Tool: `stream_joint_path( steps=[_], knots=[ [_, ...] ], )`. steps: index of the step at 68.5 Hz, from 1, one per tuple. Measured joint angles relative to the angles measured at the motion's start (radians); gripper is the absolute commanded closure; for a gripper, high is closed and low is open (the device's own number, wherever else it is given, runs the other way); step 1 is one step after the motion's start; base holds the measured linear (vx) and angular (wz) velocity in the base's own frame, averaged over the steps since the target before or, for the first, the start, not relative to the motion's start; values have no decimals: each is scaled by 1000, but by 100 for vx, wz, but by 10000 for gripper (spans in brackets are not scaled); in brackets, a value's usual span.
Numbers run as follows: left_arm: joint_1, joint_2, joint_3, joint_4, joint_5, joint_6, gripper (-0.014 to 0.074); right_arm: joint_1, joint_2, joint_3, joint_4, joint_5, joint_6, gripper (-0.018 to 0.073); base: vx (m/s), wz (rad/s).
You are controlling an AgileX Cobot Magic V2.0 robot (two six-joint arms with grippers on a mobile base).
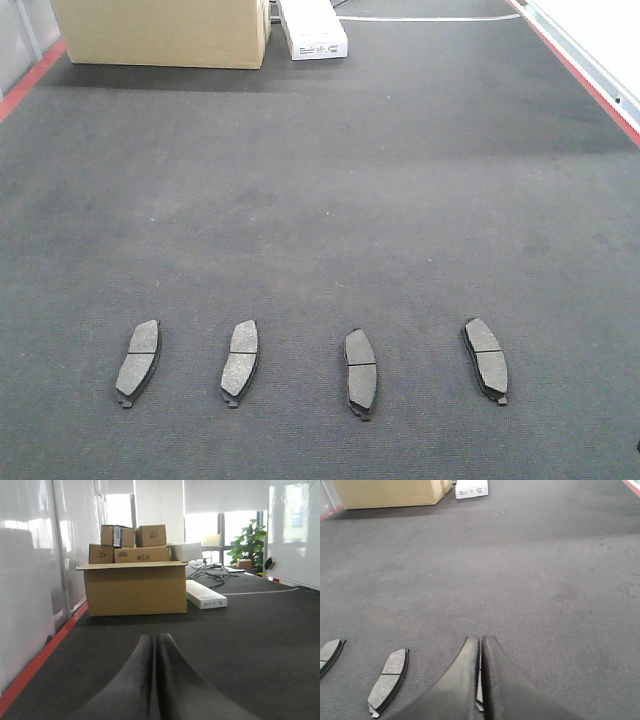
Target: Move and align brake pads A on conveyor
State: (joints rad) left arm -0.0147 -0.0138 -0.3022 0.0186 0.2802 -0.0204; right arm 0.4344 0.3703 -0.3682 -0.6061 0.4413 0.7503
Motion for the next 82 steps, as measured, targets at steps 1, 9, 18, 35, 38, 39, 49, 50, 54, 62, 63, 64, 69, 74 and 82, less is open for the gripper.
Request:
stream_joint_path(
  steps=[1, 9, 18, 35, 38, 39, 49, 50, 54, 62, 63, 64, 69, 74, 82],
  knots=[
    [1, 0, 0, 2, 6, 0, 603, 0, 0, 0, 0, 0, 0, 568, 0, 0],
    [1, 0, 6, 9, 23, 0, 603, 0, 0, 0, -1, 0, 0, 568, 0, 0],
    [2, 0, 90, 9, -18, 0, 603, 0, 0, 0, -1, 0, 0, 568, 0, 0],
    [3, 0, 296, 9, -110, 0, 603, 0, 0, 0, -1, 0, 0, 568, 0, 0],
    [3, 0, 317, 9, -119, 0, 603, 0, 0, 0, -1, 1, 0, 568, 0, 0],
    [3, 0, 320, 9, -123, 0, 603, 0, 0, 0, -1, 1, 0, 568, 0, 0],
    [3, 0, 326, 9, -152, 0, 603, 0, 0, 0, -1, 1, 0, 568, 0, 0],
    [3, 0, 326, 9, -154, 0, 603, 0, 0, 0, -1, 1, 0, 568, 0, 0],
    [3, 0, 326, 9, -154, 0, 603, 0, 0, 0, -1, 1, 0, 568, 0, 0],
    [3, 0, 326, 9, -154, 0, 603, 0, 0, 0, -1, 1, 0, 568, 0, 0],
    [3, 0, 326, 9, -154, 0, 603, 0, 0, 0, -1, 1, 0, 568, 0, 0],
    [3, 0, 326, 9, -154, 0, 603, 0, 0, 0, -1, 1, 0, 568, 0, 0],
    [3, 0, 326, 9, -154, 0, 603, 0, 0, 0, -1, 1, 0, 568, 0, 0],
    [3, 0, 326, 9, -154, 0, 603, 0, 0, 0, -1, 1, 0, 568, 0, 0],
    [3, 0, 326, 9, -154, 0, 603, 0, 0, 0, -1, 1, 0, 568, 0, 0]
  ],
)
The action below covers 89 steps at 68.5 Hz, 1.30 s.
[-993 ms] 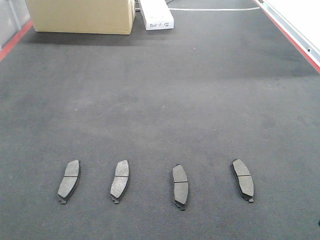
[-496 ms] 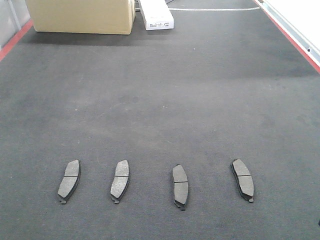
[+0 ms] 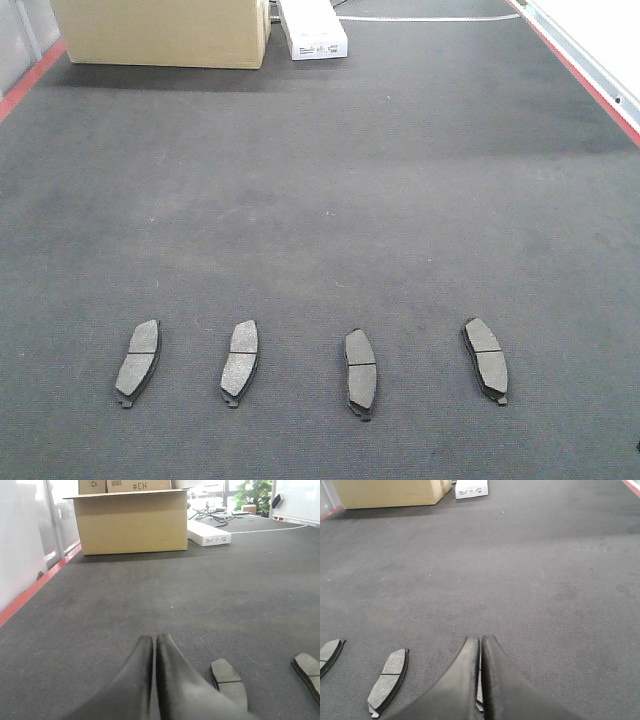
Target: Move and align brake pads A on conveyor
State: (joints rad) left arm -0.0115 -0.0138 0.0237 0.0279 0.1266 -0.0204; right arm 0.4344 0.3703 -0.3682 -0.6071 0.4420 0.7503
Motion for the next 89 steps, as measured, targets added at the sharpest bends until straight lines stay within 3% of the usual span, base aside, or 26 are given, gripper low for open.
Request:
stream_joint_path(
  steps=[36, 43, 56, 65, 74, 89],
  knots=[
    [0, 0, 0, 0, 0, 0, 603, -2, -22, 38, 22, -27, -25, 568, 0, 0],
    [0, 0, 0, 0, 0, 0, 603, -33, -94, 127, 125, -128, -144, 568, 0, 0],
    [0, 0, 0, 0, 0, 0, 603, -261, -257, 305, 426, -347, -478, 568, 0, 0],
    [0, 0, 0, 0, 0, 0, 603, -363, -358, 359, 580, -369, -646, 568, 0, 0],
    [0, 0, 0, 0, 0, 0, 603, -387, -380, 393, 654, -357, -711, 568, 0, 0],
    [0, 0, 0, 0, 0, 0, 603, -387, -380, 396, 668, -342, -712, 568, 0, 0]
  ],
)
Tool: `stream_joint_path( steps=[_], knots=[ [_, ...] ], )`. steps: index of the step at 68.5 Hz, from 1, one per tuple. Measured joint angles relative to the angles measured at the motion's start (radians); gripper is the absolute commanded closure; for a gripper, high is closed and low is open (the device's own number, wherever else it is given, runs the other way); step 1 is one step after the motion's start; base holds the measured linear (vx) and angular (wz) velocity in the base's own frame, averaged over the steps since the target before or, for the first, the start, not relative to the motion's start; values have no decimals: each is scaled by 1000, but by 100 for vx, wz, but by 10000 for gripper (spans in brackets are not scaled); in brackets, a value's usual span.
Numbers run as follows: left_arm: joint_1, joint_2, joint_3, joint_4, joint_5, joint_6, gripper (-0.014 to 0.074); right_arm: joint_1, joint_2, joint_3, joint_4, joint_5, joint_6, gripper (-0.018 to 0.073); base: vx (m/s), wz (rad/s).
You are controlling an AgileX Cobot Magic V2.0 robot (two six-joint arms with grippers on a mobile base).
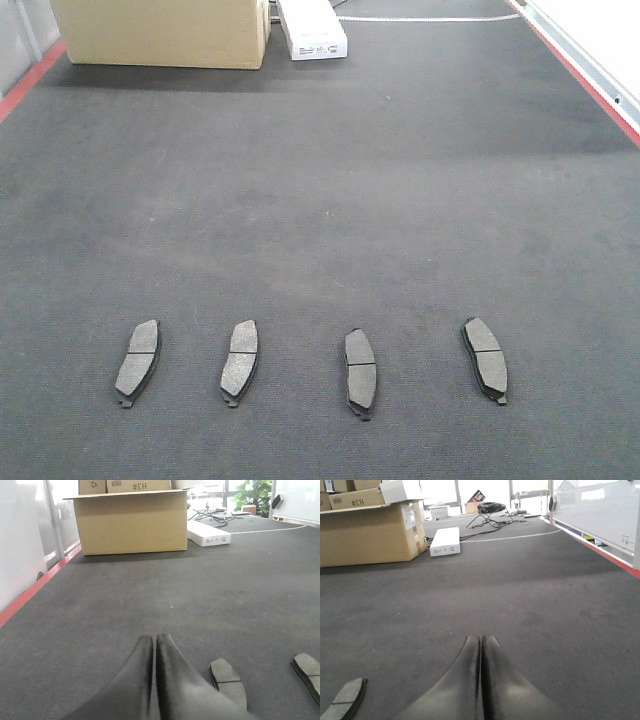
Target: Move and align brake pads A on conveyor
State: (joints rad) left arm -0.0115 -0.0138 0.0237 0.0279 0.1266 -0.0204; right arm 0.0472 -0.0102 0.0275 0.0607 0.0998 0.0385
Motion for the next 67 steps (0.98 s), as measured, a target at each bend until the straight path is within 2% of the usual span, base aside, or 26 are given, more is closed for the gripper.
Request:
stream_joint_path(
  steps=[67],
  knots=[
    [0, 0, 0, 0, 0, 0, 603, 0, 0, 0, 1, 18, 0, 568, 0, 0]
  ],
)
